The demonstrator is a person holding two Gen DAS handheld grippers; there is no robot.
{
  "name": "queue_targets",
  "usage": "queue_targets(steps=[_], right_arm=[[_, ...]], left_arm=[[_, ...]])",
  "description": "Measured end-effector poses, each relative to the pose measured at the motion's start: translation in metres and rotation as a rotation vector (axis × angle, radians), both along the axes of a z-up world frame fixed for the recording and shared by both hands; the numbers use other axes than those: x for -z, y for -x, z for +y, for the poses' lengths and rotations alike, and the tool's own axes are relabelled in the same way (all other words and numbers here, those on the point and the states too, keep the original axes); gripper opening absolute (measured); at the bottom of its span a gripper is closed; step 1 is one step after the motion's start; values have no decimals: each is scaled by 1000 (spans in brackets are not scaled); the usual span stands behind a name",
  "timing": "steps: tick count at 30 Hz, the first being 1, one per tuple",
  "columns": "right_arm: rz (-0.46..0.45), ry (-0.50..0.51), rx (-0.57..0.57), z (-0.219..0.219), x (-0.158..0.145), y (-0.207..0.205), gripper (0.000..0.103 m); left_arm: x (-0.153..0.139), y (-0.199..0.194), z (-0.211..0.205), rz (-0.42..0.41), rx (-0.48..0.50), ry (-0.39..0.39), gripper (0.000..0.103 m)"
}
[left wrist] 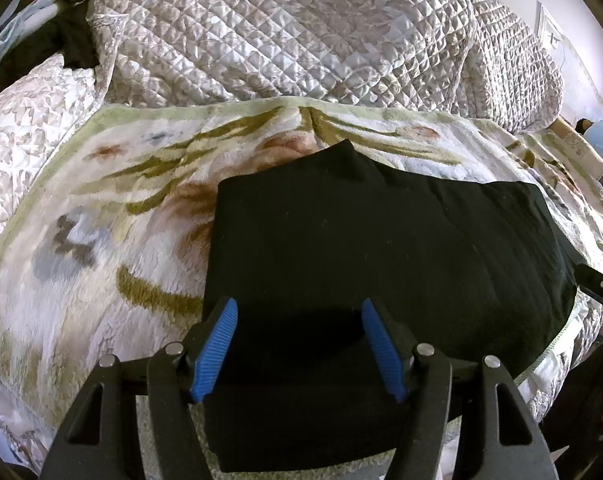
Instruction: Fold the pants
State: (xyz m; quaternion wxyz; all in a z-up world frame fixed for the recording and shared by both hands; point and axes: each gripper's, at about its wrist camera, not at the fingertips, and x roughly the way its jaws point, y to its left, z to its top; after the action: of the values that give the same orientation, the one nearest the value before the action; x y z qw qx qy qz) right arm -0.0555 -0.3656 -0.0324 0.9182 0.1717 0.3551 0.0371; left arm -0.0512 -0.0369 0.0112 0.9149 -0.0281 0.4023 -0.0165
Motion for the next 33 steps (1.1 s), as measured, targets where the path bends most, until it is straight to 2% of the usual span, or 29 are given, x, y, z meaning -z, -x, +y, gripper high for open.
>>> queue_targets(steps=[3,11,18,22,23,25,26,28,33], right_arm=[[22,-23,98,-17,3,2,60],[116,-140,135,-35,30,-22,62],[2,-204,157,-36,18,-19,64],[30,-220,182,-39,27,-37,64],[33,-216,185,-38,27,-41,61],[26,-182,193,-36,20,-45,42],[12,-170,189,-35,16,-44,26],[-26,-138,161,-29,-1,-41,25],[-129,-110,-11,9,-49,-41,22]], left_arm=[[0,0,0,0,0,1,68],[0,2,0,0,-4,5,68],[-1,2,0,-3,-4,5,68],[-1,3,1,-3,-5,6,68],[-1,3,1,-4,-5,8,68],[-2,3,1,-5,-9,10,68],[-3,3,3,-7,-14,13,68],[-6,3,8,-13,-32,20,68],[-10,3,31,-27,-96,41,68]])
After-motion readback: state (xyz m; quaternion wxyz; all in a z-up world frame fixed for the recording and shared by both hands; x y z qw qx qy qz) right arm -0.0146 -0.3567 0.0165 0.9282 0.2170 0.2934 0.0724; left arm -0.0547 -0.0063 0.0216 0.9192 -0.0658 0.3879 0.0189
